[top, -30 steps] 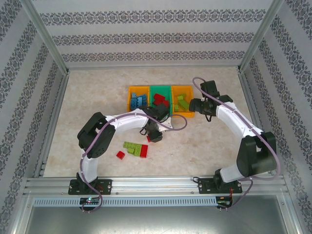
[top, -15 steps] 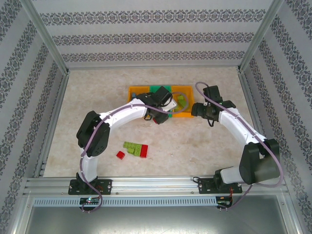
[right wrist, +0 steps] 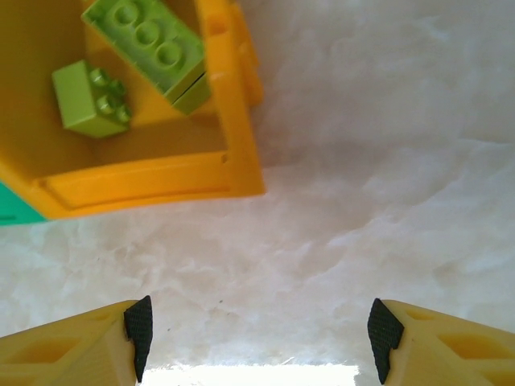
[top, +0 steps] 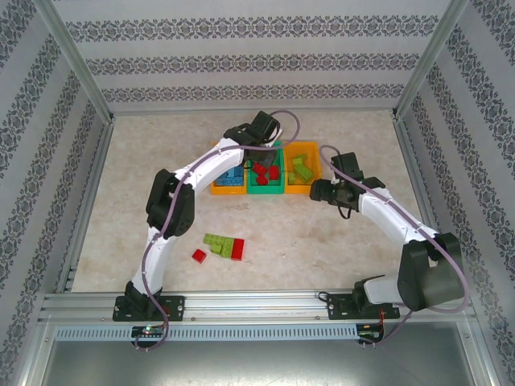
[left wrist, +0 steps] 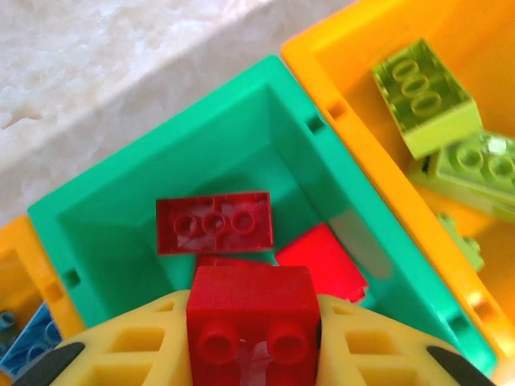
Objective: Sort the legos into containers by color
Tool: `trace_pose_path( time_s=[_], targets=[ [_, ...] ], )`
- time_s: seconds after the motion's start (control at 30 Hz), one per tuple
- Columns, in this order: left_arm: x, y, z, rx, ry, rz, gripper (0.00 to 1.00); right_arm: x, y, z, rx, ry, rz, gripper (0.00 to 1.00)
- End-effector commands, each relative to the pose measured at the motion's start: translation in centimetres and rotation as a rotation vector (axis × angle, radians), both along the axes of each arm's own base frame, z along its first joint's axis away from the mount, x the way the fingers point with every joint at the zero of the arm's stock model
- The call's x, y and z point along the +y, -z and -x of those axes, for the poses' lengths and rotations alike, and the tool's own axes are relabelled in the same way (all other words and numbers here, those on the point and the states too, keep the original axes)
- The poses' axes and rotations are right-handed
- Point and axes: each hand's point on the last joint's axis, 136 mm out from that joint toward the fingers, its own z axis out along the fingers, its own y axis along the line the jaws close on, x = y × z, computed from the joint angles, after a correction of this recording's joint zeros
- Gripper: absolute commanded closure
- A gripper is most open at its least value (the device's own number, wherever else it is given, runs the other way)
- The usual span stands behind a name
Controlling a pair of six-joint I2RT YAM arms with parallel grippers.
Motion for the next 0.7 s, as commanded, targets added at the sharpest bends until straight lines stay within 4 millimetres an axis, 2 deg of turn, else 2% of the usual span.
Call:
trace_pose_path(
  time_s=[0.0,0.07,0.2,0.3,0.33,0.47,0.67],
  targets=[
    [1.0,0.1,-0.7,0.061,-0.126,0.062,0.63,1.9,0.1,1.0,-0.012,-0.018,-0.020,0.26],
    [1.4,0.2,-1.0,0.075,-0.173,0.090,0.55,2.5,0.3,1.7,-0.008,0.004,-0.014,0.26],
    [1.3,-0.4,-1.0,0.083,-0.218,0.138,0.29,4.1,0.2,2.9,-0.018,0.080,-0.058,0.27],
    [1.2,-1.5,-0.9,0.078,-0.240,0.177,0.05,6.3,-0.4,3.7,-0.046,0.072,-0.084,0.27],
    [1.2,-2.0,-0.9,0.072,-0.247,0.192,0.00,7.3,-0.6,4.0,-0.050,0.065,-0.092,0.27],
    [1.6,-4.3,-0.7,0.033,-0.280,0.245,0.01,11.9,-1.1,5.7,-0.049,0.014,-0.125,0.27],
    [5.3,-6.5,-0.9,-0.037,-0.385,0.232,0.01,19.8,-0.3,8.7,0.033,-0.155,-0.105,0.28]
  ],
)
